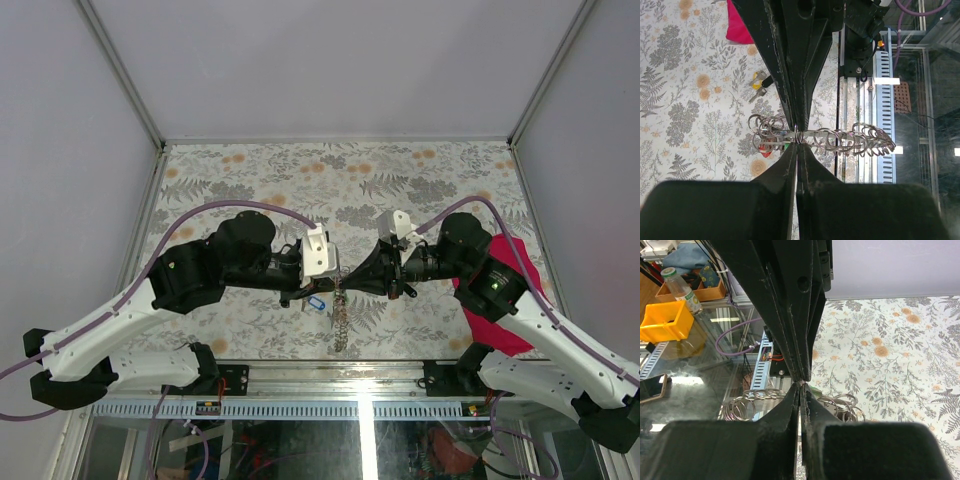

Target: Put the keys on the keyring

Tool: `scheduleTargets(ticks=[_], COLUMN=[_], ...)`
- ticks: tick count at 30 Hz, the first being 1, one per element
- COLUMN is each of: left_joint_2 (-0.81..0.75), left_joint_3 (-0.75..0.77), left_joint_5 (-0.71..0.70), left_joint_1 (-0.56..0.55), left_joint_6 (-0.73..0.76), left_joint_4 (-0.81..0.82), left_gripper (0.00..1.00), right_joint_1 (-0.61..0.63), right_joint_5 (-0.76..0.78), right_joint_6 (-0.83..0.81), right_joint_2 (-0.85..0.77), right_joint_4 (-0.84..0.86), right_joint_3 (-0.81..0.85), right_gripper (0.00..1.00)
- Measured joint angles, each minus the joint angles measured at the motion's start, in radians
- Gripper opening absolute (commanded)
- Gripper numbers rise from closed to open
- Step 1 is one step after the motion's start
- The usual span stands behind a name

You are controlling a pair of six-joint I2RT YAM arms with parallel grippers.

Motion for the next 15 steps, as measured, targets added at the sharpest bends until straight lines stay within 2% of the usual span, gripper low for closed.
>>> scheduleTargets(ticks=[9,15], left_joint_2=[-0.012,-0.059], left_joint_3=[-0.018,-0.070], left_joint_5=[0.000,0.000], left_joint_1=[0.000,0.000], left_joint_6=[-0.015,-0.052], left_joint_4=[0.042,0.121], left_gripper=[0.00,0.00], right_joint_1=[0.000,0.000], right_joint_5=[0.024,0.034], right_joint_6=[0.034,0.098], right_joint_2=[-0.023,-0.045], right_joint_4=[0.011,0.106], right_joint_3=[0.000,-0.016], right_gripper=[0.00,0.00])
